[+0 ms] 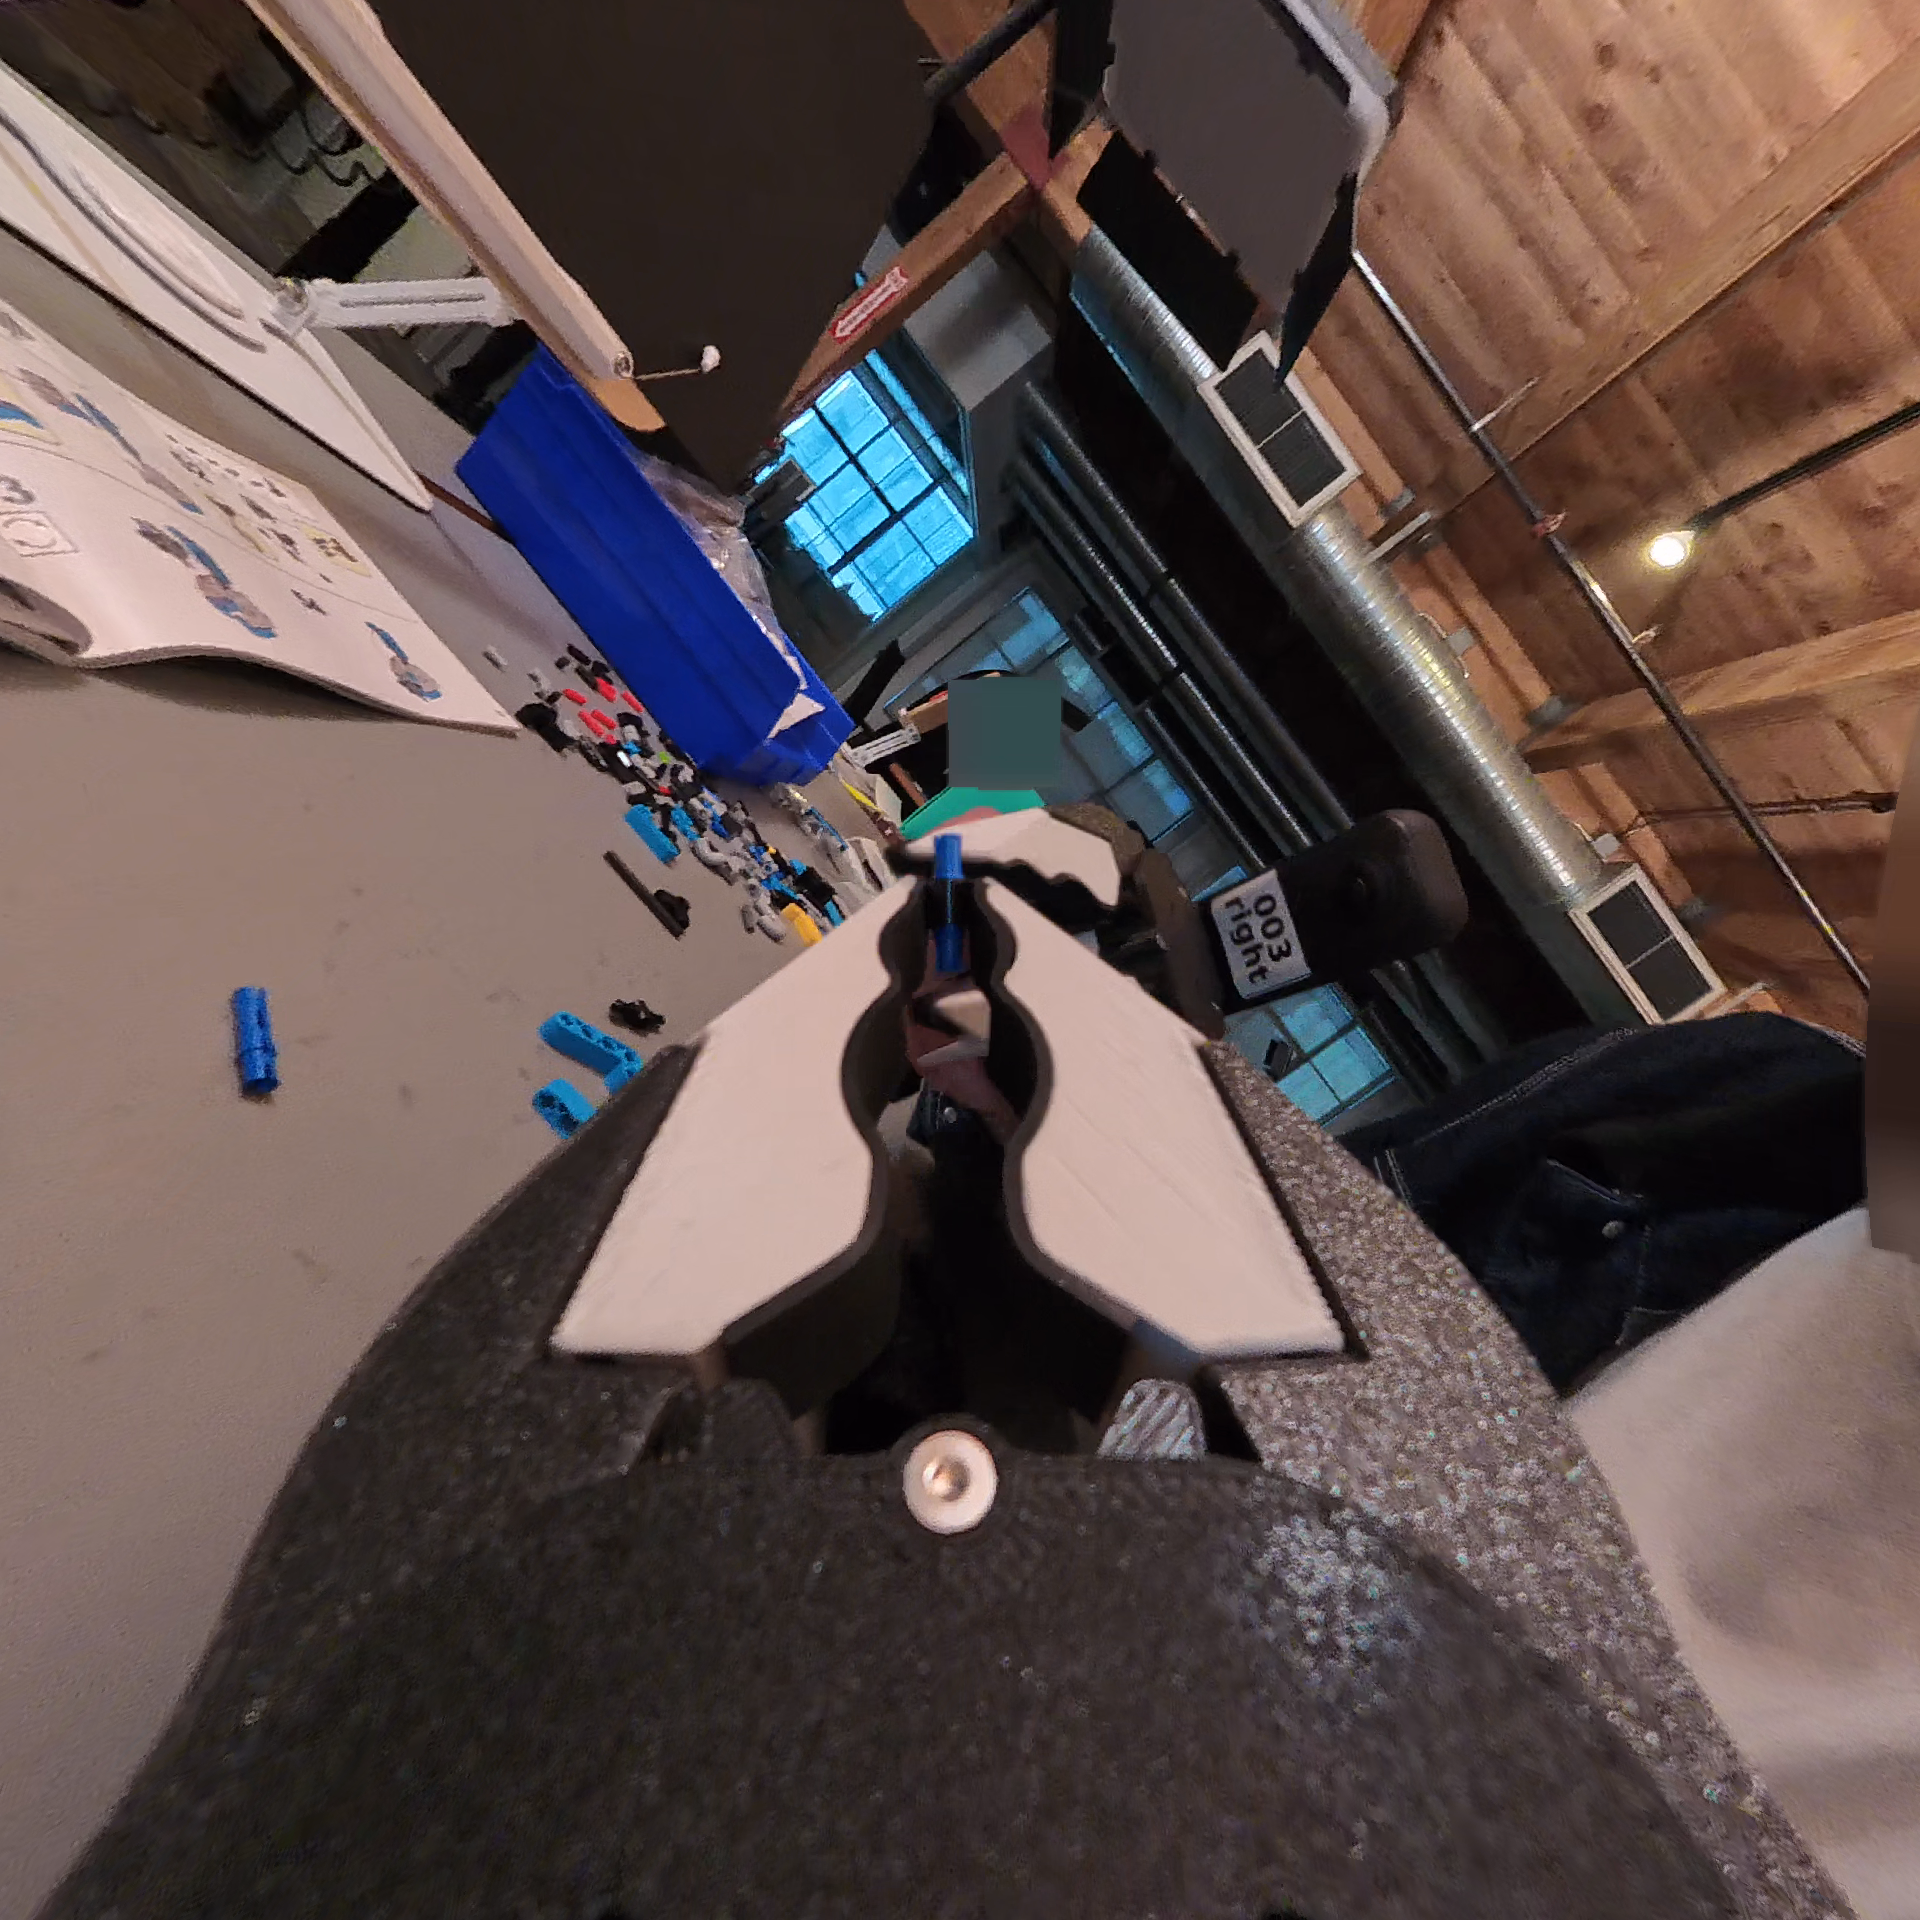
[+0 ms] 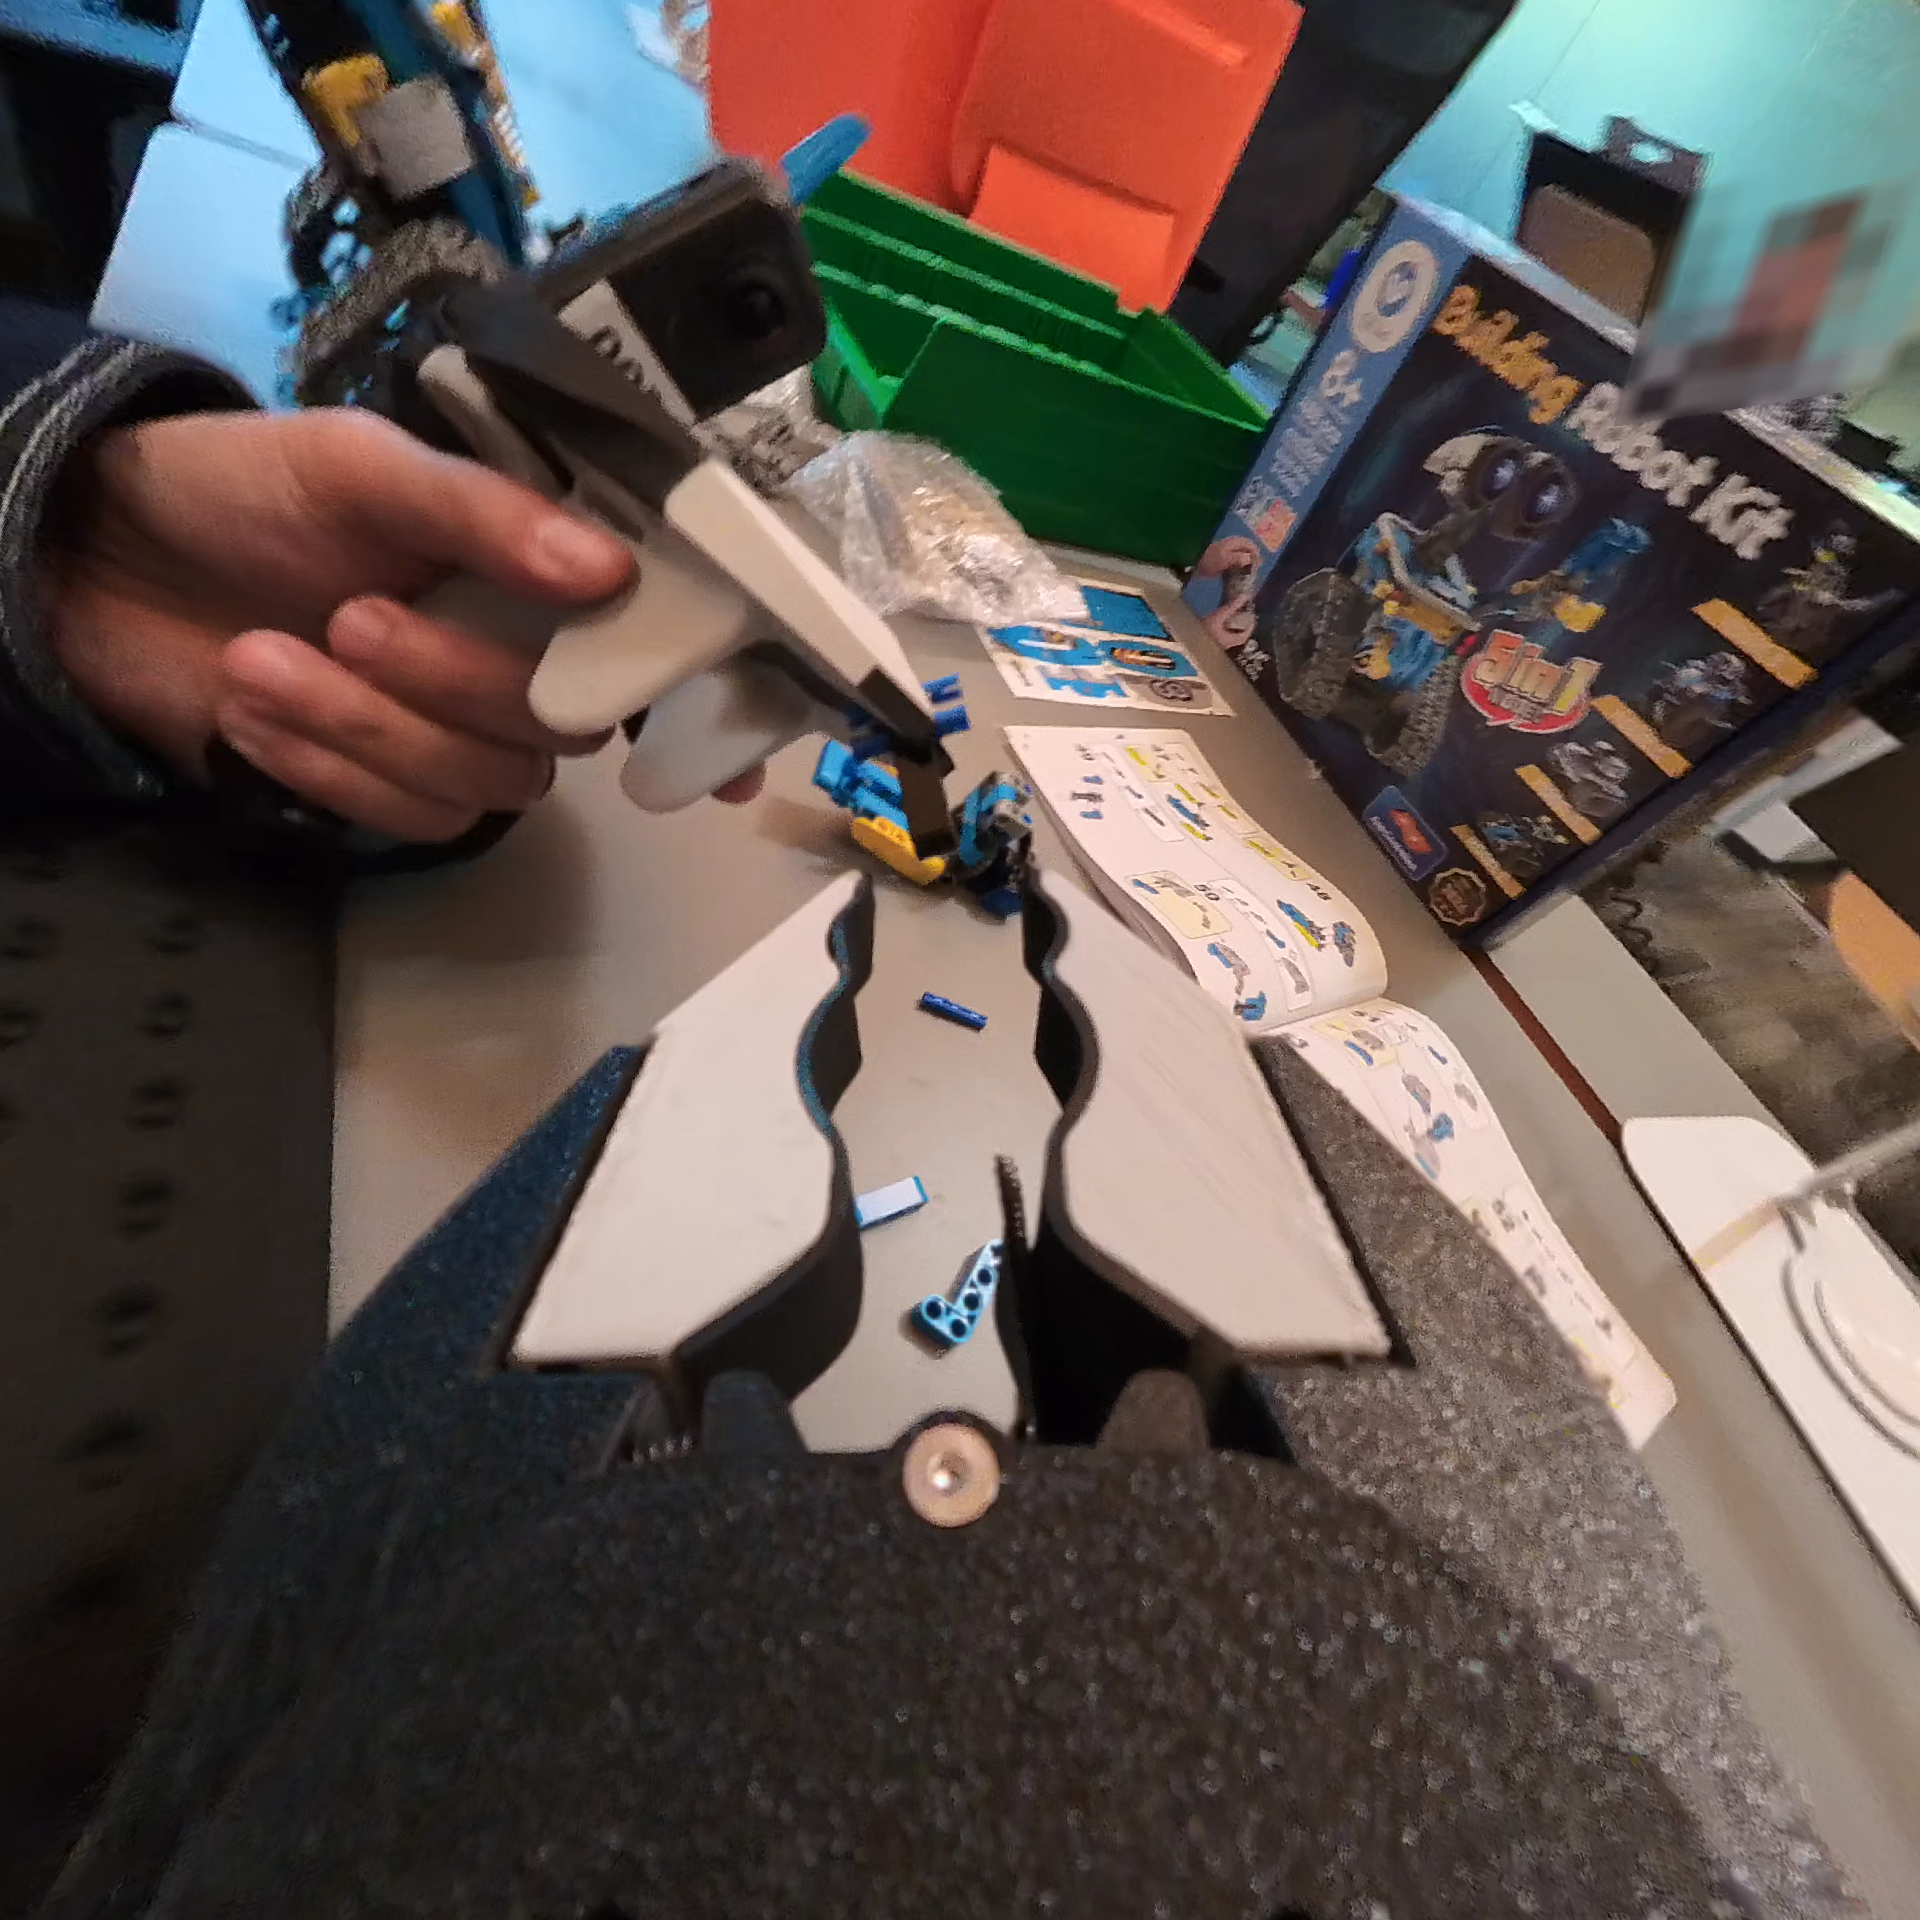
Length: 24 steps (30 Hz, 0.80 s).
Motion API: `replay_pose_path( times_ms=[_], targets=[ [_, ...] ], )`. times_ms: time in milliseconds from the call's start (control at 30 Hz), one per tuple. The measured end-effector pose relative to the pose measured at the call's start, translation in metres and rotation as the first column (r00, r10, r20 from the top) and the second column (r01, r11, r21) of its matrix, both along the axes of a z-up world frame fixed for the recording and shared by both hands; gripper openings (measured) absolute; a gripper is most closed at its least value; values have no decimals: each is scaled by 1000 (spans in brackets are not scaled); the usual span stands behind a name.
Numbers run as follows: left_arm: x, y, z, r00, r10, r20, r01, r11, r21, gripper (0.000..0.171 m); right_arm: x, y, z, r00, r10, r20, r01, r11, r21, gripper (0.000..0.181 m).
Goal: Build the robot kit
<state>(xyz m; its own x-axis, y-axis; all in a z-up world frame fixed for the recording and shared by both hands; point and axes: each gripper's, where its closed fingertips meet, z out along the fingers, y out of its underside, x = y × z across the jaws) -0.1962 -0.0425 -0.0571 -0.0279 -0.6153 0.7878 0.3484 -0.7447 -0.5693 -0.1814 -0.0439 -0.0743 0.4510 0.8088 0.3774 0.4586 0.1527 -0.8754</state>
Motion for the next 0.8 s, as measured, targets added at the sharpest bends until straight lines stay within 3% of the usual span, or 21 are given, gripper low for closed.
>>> replay_pose_path(
  times_ms=[67, 133, 233, 300, 367, 467, 800],
  targets=[
    [-8, 5, 3, 999, 52, 2, -52, 998, 18, 6, -2, 6, -4, 997, 32, 71, -33, 999, 8, 32],
    [-28, 23, -2, 982, 180, -48, -179, 984, 21, 7, -1, 19, -11, 996, 23, 86, -22, 1000, -11, 32],
    [-72, 55, -23, 867, 418, -271, -398, 908, 128, 7, 10, 47, -38, 993, -117, -12, 113, 975, -189, 29],
    [-92, 63, -27, 796, 490, -357, -432, 871, 232, 7, 18, 51, -59, 985, -168, -30, 146, 923, -356, 37],
    [-101, 68, -35, 748, 515, -417, -442, 857, 266, 7, 28, 60, -56, 977, -204, -60, 170, 917, -360, 33],
    [-88, 64, -36, 816, 436, -379, -390, 900, 196, 7, 35, 67, -59, 975, -214, -67, 172, 904, -393, 33],
    [-68, 58, -33, 892, 318, -322, -290, 948, 133, 7, 13, 44, -51, 964, -90, -252, -64, 836, -546, 32]
  ],
)
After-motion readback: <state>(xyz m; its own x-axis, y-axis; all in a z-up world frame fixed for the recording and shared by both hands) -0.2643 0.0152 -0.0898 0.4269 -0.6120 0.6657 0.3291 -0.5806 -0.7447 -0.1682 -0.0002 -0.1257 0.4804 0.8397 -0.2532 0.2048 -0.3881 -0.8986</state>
